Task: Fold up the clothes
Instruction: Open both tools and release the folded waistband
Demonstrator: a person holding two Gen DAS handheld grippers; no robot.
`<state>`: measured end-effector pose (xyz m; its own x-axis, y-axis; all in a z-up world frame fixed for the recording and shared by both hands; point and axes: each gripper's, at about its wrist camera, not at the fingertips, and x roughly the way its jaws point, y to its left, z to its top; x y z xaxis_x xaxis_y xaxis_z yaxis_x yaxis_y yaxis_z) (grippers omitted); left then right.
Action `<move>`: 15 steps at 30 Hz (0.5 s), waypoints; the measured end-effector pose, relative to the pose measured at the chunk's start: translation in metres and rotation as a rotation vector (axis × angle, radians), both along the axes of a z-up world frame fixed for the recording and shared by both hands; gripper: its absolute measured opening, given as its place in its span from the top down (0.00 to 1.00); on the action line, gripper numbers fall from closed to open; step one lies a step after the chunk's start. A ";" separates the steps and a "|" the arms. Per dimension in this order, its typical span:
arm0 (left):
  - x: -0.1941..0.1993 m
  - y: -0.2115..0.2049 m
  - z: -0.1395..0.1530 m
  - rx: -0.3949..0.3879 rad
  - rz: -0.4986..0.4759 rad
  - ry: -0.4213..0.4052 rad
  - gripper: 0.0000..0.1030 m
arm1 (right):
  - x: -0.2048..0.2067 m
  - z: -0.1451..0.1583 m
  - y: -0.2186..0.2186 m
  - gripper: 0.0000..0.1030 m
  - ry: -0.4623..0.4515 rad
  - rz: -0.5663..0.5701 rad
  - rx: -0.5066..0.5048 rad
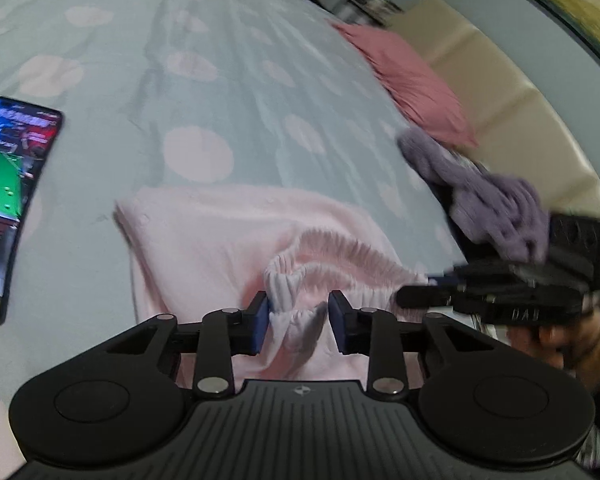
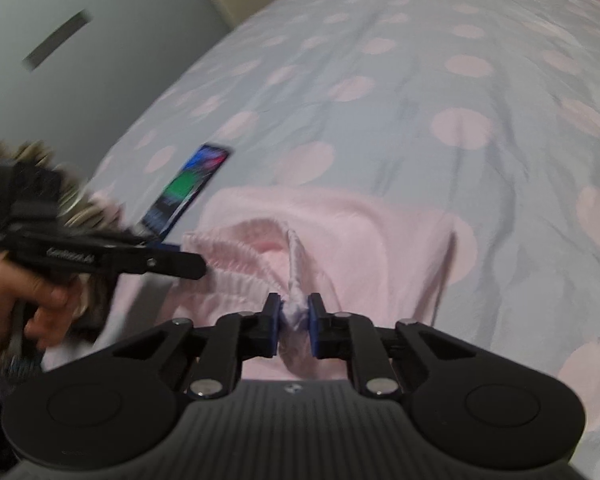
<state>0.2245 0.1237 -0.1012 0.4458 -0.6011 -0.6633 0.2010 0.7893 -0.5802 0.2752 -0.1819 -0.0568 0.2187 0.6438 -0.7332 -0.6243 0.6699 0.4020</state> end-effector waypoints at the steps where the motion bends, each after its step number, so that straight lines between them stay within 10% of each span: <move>1: -0.007 -0.003 0.000 0.019 -0.035 -0.007 0.72 | -0.006 -0.001 -0.003 0.84 -0.003 0.034 -0.006; 10: -0.045 -0.022 0.010 0.170 -0.170 -0.047 0.60 | -0.028 -0.017 -0.021 0.63 0.054 0.130 -0.083; 15: -0.047 0.000 0.037 -0.010 -0.123 -0.167 0.45 | -0.016 -0.011 -0.032 0.56 0.107 0.042 -0.009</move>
<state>0.1774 0.1236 -0.0642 0.4721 -0.6637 -0.5802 0.3896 0.7475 -0.5380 0.2594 -0.2139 -0.0678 0.1122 0.6444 -0.7564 -0.6054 0.6480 0.4621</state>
